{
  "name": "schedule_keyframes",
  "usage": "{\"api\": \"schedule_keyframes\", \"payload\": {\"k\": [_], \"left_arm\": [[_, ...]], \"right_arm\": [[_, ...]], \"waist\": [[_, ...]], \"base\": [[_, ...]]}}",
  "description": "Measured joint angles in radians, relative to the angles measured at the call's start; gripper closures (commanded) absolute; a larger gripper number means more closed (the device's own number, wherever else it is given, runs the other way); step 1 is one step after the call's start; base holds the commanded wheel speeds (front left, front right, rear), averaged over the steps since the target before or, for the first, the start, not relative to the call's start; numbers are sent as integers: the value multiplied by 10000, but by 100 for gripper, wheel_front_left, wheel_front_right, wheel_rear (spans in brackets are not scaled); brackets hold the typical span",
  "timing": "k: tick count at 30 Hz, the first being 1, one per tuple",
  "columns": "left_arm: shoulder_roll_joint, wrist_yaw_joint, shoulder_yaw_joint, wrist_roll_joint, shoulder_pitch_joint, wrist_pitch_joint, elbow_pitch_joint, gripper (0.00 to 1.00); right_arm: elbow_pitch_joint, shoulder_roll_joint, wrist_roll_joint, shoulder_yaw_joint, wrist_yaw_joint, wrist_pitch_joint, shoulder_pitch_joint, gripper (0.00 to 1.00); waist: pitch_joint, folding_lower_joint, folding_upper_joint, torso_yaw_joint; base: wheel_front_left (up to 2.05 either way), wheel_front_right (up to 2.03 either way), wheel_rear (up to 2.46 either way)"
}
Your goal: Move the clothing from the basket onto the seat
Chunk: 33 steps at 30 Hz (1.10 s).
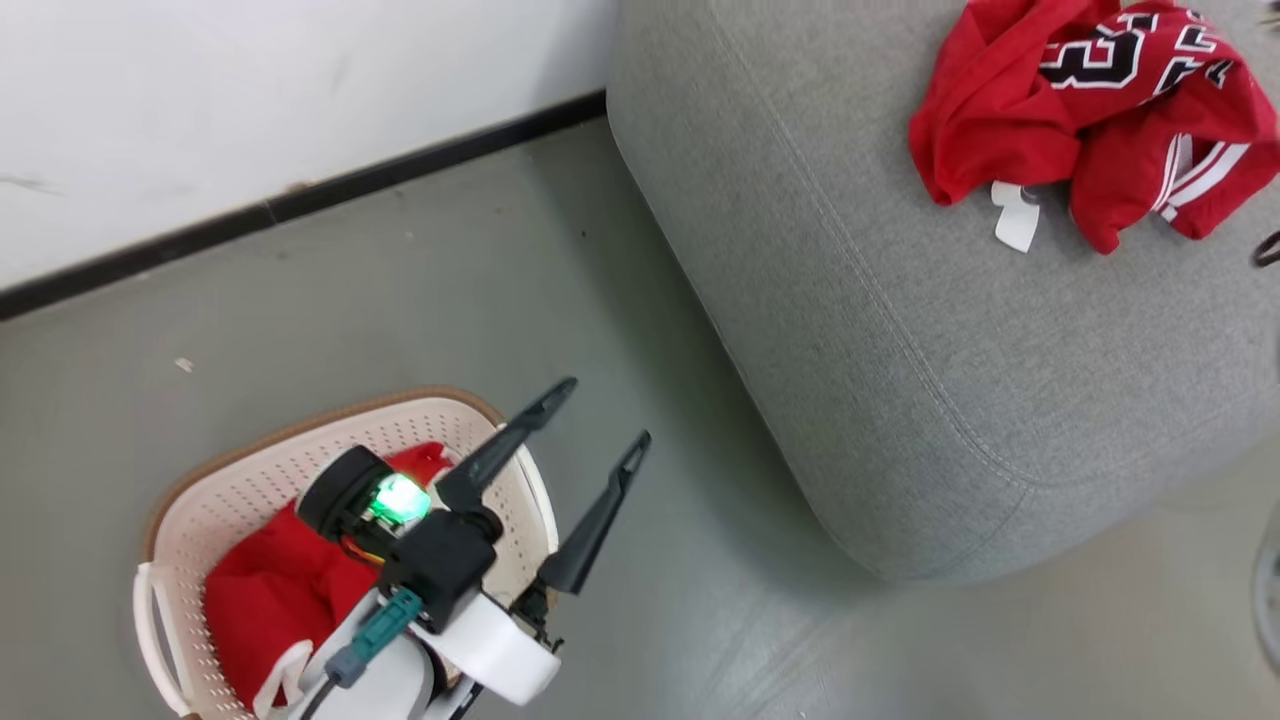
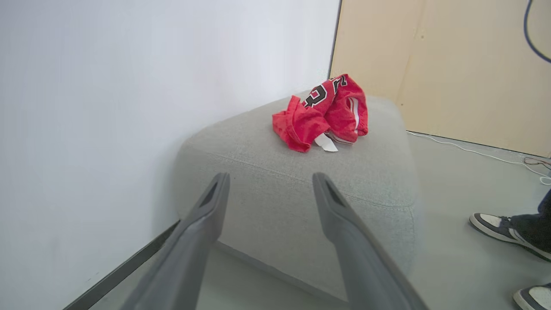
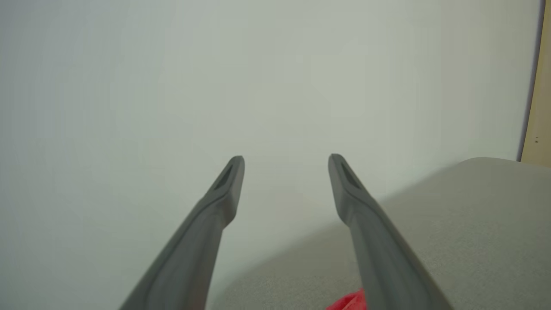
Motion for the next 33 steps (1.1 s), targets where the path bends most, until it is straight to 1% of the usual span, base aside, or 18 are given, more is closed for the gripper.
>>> {"api": "schedule_keyframes", "payload": {"k": [4,9,16,18,20,25,29,33], "left_arm": [[-238,174,525,-184,86,0,-21,0],[-385,362,1127,-238,416,0,-56,0],[-545,602,1864,-414,906,0,-153,0],[-566,665,2063,-414,1105,0,-157,0],[-763,788,2403,-585,1275,0,-186,0],[-917,872,2934,-761,1631,0,-253,0],[-951,876,3285,-759,1941,0,-249,0],[-1103,1039,3837,-940,2195,0,-282,0]], "right_arm": [[-314,203,113,711,-2,0,480,0],[-771,213,119,1818,0,0,1168,0],[-1432,238,589,3003,-2,0,2171,0],[-1682,257,805,3212,-2,0,2480,0],[-1950,257,1024,3551,0,0,2826,0],[-2872,293,1212,4663,0,0,3718,0],[-3340,330,1576,4838,4,0,4549,0],[-3829,330,1921,4991,4,0,5364,0]], "waist": [[-393,0,0,135],[-871,0,0,345],[-1499,1,0,720],[-1667,0,0,847],[-1825,0,0,983],[-2192,0,0,1356],[-2458,0,0,1670],[-2710,-1,0,1995]], "base": [[0,0,0],[0,0,0],[0,0,0],[0,0,0],[0,0,0],[0,0,0],[0,0,0],[0,0,0]]}}
